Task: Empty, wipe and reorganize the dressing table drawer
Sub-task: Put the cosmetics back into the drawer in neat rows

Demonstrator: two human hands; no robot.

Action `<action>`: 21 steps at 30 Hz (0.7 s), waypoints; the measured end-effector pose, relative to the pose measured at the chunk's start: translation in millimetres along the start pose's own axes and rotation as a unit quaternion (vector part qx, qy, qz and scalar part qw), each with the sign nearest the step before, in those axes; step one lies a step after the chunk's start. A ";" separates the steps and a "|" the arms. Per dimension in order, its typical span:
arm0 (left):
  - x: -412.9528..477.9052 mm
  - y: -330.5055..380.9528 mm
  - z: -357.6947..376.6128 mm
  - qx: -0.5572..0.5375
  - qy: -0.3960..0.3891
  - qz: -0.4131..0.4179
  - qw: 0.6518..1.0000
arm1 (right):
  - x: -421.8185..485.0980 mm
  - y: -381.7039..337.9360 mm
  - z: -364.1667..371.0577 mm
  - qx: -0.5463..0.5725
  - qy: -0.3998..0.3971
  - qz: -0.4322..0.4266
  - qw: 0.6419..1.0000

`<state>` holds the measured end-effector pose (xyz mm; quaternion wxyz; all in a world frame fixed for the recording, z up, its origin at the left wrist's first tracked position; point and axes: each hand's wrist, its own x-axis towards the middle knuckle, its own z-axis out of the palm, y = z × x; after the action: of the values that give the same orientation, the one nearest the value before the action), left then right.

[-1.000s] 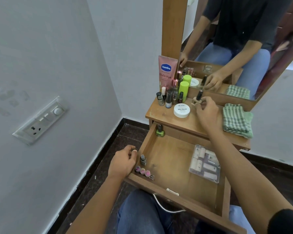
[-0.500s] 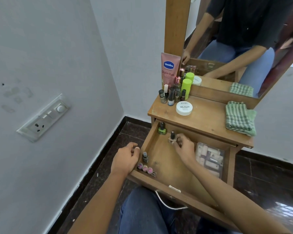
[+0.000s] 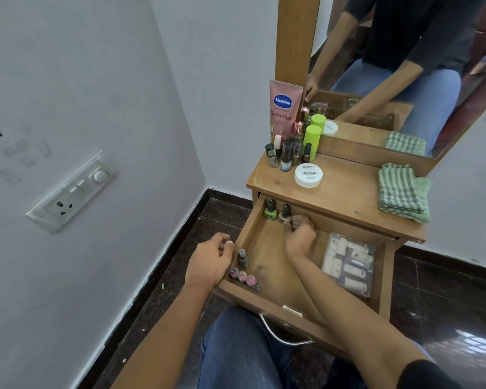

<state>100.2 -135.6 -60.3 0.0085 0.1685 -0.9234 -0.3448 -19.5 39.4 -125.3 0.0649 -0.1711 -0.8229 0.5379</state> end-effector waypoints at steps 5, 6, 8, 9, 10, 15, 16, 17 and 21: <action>-0.6 -0.4 0.0 -0.002 0.002 0.000 1.000 | -4.1 -5.6 6.1 0.005 0.036 0.047 0.998; -0.6 -0.2 -0.1 -0.002 0.001 -0.001 1.000 | -5.8 -7.9 5.5 -0.009 0.037 0.058 0.998; -0.9 0.4 -0.3 0.001 0.000 -0.002 1.000 | -7.4 -10.7 4.4 -0.030 0.044 0.076 0.996; -0.8 0.4 -0.3 0.002 0.000 -0.002 1.000 | -7.6 -11.6 4.2 -0.035 0.046 0.081 0.995; -0.6 0.4 -0.3 0.004 0.000 -0.001 1.000 | -7.9 -12.9 4.1 -0.038 0.048 0.084 0.995; -0.2 1.0 -0.8 0.008 -0.001 -0.001 1.000 | -8.3 -16.8 3.9 -0.047 0.057 0.096 0.993; -0.4 1.3 -0.9 0.008 -0.001 -0.001 1.000 | -8.4 -17.8 3.4 -0.045 0.055 0.098 0.993; -0.6 1.6 -1.0 0.008 -0.002 -0.001 1.000 | -8.4 -18.7 3.2 -0.042 0.053 0.100 0.993; -0.7 1.8 -1.2 0.004 -0.005 -0.005 1.000 | -14.4 -19.9 -1.2 -0.048 0.027 0.095 0.994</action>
<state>100.5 -134.8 -58.1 0.0014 0.1716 -0.9239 -0.3419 -9.9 28.1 -105.7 0.0277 -0.2656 -0.8258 0.4968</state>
